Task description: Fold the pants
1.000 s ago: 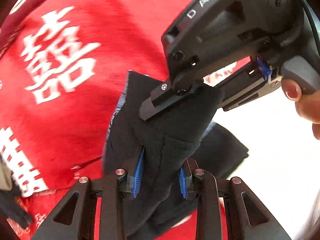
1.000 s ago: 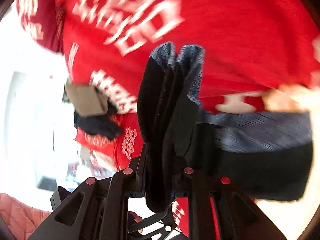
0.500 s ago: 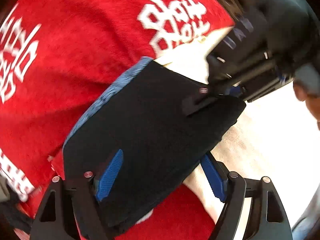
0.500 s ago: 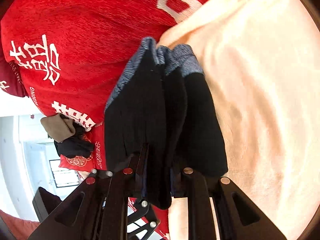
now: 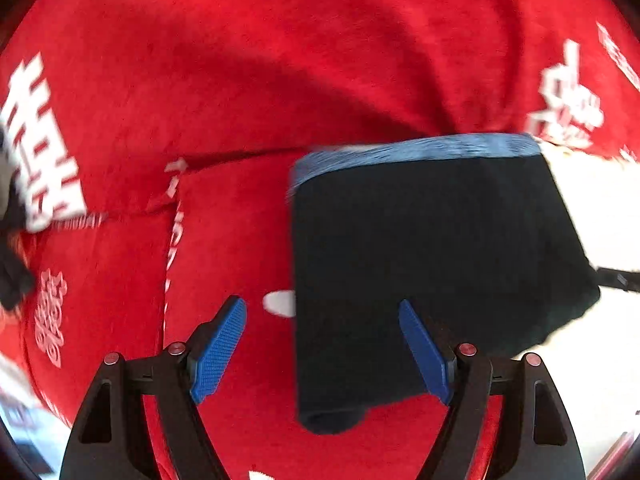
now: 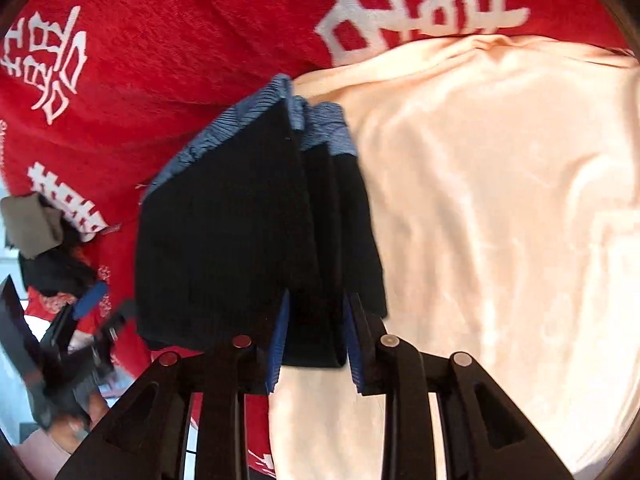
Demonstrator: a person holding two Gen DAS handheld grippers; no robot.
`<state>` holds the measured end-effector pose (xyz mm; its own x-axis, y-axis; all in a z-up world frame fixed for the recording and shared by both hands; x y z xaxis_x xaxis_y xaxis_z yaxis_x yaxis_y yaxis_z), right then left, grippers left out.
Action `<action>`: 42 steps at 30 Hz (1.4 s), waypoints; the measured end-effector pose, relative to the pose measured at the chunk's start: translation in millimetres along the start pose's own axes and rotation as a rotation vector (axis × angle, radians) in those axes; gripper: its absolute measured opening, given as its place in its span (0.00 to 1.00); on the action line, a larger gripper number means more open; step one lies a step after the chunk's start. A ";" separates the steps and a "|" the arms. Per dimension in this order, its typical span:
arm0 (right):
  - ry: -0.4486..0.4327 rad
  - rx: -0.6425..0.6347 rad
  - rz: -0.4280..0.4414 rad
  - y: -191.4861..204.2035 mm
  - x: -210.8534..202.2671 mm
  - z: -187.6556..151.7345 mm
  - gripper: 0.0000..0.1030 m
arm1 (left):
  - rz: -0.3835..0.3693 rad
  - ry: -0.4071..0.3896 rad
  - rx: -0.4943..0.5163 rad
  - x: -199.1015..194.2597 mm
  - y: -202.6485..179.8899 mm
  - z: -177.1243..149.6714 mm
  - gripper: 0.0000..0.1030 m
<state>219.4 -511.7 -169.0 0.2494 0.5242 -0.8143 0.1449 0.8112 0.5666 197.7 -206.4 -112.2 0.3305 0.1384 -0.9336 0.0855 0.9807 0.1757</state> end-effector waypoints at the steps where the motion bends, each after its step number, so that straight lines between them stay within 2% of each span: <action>1: -0.004 0.003 -0.013 0.0 -2.7 -3.0 0.29 | 0.002 0.016 -0.010 8.5 5.1 0.2 0.78; 3: -0.017 -0.001 -0.050 1.4 -9.5 -9.7 0.29 | 0.011 0.043 -0.017 22.9 9.9 -9.3 0.78; 6: -0.050 -0.017 -0.099 8.0 -20.6 -17.3 0.29 | 0.004 0.041 -0.004 30.3 4.0 -20.8 0.78; 9: -0.098 -0.035 -0.099 20.9 -29.9 -21.6 0.29 | 0.009 0.049 0.004 37.0 3.1 -18.4 0.78; 12: -0.128 -0.075 -0.073 40.2 -32.6 -23.5 0.29 | -0.015 0.071 -0.027 38.2 5.6 -16.4 0.78; 14: -0.116 -0.117 -0.061 52.1 -26.5 -23.5 0.29 | -0.044 0.088 -0.058 38.5 10.3 -16.2 0.78; 17: -0.064 -0.185 -0.093 62.7 -4.9 -22.3 0.29 | -0.092 0.121 -0.101 41.7 16.7 -16.5 0.78; 21: 0.012 -0.174 -0.130 54.6 26.6 -25.6 0.28 | -0.099 0.126 -0.092 41.9 15.5 -17.0 0.78; 25: 0.010 -0.143 -0.095 47.0 28.3 -25.6 0.28 | -0.101 0.138 -0.087 42.9 16.4 -15.2 0.78; 33: 0.040 -0.137 -0.095 42.2 26.6 -20.2 0.29 | -0.105 0.157 -0.074 52.3 19.6 -10.3 0.78; 35: 0.041 -0.132 -0.089 39.2 28.5 -16.2 0.32 | -0.092 0.161 -0.072 53.6 19.9 -9.5 0.83; 36: 0.041 -0.130 -0.086 39.8 27.0 -15.6 0.33 | -0.074 0.161 -0.070 51.9 19.2 -9.4 0.91; 39: 0.043 -0.134 -0.080 37.2 26.2 -13.0 0.39 | -0.076 0.179 -0.079 54.6 20.8 -8.7 0.92; 42: 0.043 -0.139 -0.078 39.7 28.1 -13.8 0.40 | -0.083 0.196 -0.092 57.1 22.6 -9.9 0.92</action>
<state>219.0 -461.2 -171.1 0.2008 0.4668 -0.8613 0.0271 0.8762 0.4812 209.2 -175.0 -164.6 0.1365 0.0719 -0.9880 0.0157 0.9971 0.0747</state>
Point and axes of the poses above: each gripper's, at about its wrist camera, not at the fingertips, and x roughly the way its jaws point, y to its left, z to its top, the point moved 3 cm from there along x, roughly the way its jaws point, and after that the axes turned 6 degrees about z, right-handed, at the moved point
